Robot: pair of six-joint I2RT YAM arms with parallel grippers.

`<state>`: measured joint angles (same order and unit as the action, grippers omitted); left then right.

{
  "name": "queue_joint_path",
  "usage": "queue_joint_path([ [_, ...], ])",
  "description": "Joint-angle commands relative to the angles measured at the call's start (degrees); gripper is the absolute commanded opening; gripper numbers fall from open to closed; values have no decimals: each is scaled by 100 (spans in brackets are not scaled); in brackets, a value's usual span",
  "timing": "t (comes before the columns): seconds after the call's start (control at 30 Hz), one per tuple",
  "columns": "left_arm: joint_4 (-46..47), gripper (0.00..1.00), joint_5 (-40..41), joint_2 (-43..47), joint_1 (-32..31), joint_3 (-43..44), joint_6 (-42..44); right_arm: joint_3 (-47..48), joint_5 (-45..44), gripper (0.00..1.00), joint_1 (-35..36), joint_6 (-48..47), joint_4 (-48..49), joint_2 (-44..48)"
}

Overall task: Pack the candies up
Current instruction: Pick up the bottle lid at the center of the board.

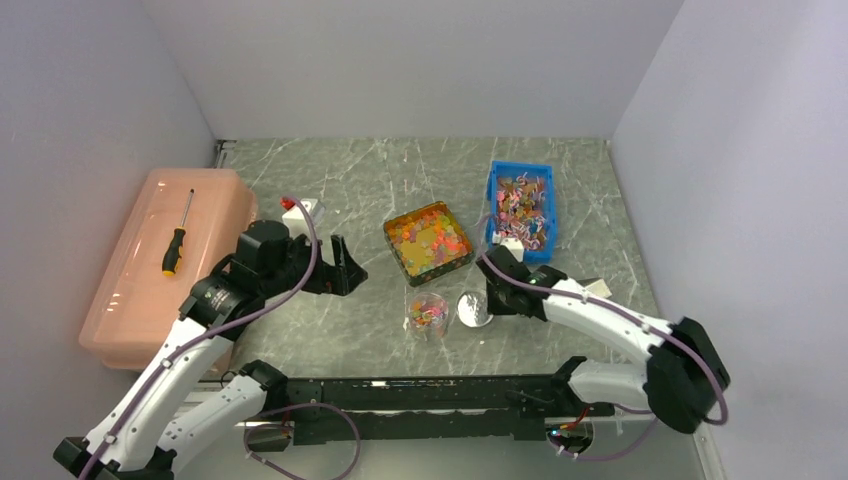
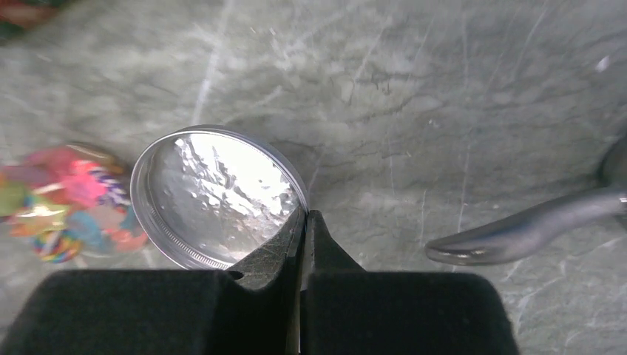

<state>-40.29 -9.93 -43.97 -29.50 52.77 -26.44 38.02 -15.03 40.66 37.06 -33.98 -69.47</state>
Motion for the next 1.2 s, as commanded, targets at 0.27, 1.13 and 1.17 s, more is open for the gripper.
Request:
queue_joint_path([
  [0.27,237,99,-1498,-315,9,803,-1083,826,-1274,0,716,-350,-298,1903],
  [1.13,1617,99,-4557,-46,1073,-27,-3083,742,-3495,0,3619,-4172,4053,1632],
  [1.17,1777,99,-4640,-35,1077,-91,-3213,663,-3462,0,3693,-4391,4371,1610],
])
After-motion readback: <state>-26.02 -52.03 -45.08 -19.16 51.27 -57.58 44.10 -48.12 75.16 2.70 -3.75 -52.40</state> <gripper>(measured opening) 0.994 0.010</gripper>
